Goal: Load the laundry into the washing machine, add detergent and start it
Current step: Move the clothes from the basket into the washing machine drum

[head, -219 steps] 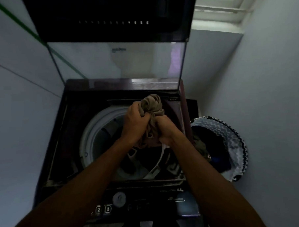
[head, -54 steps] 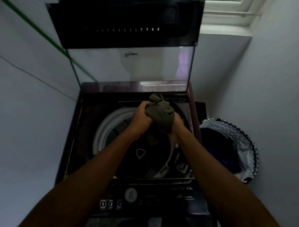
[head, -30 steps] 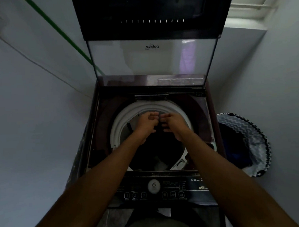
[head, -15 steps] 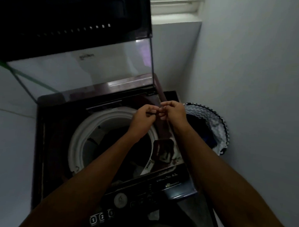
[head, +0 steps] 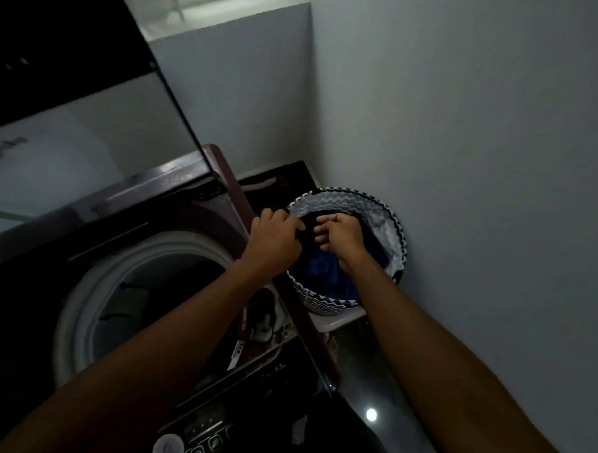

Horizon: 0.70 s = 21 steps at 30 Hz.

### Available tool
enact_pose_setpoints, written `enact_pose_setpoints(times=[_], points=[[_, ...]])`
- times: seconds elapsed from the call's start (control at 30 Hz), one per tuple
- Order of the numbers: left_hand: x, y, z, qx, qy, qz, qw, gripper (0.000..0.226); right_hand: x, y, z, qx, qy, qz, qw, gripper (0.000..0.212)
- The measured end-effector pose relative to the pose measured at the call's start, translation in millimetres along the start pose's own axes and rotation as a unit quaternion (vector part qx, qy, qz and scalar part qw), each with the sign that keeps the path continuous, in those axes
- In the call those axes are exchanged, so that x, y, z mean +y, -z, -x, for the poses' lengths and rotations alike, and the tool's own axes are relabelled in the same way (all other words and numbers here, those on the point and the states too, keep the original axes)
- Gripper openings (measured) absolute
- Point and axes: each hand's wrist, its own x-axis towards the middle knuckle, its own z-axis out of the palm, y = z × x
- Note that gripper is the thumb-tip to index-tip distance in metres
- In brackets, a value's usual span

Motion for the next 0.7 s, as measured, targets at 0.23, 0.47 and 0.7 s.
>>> enact_pose_setpoints(times=[0.23,0.47,0.7], points=[[22,-27,-52,-0.081,-0.024,0.049,0.995,0.037,24,37,-39,0.023,-0.041,0.009,0.999,0.021],[34,-60,-90,-0.165,-0.004,0.064,0.984,0.039,42,64,-71,0.031,-0.071,0.025,0.997,0.024],[31,-84,-106,-0.224,0.038,0.061,0.972,0.043,61,73,-98,-0.015,-0.054,0.211,0.976,0.026]])
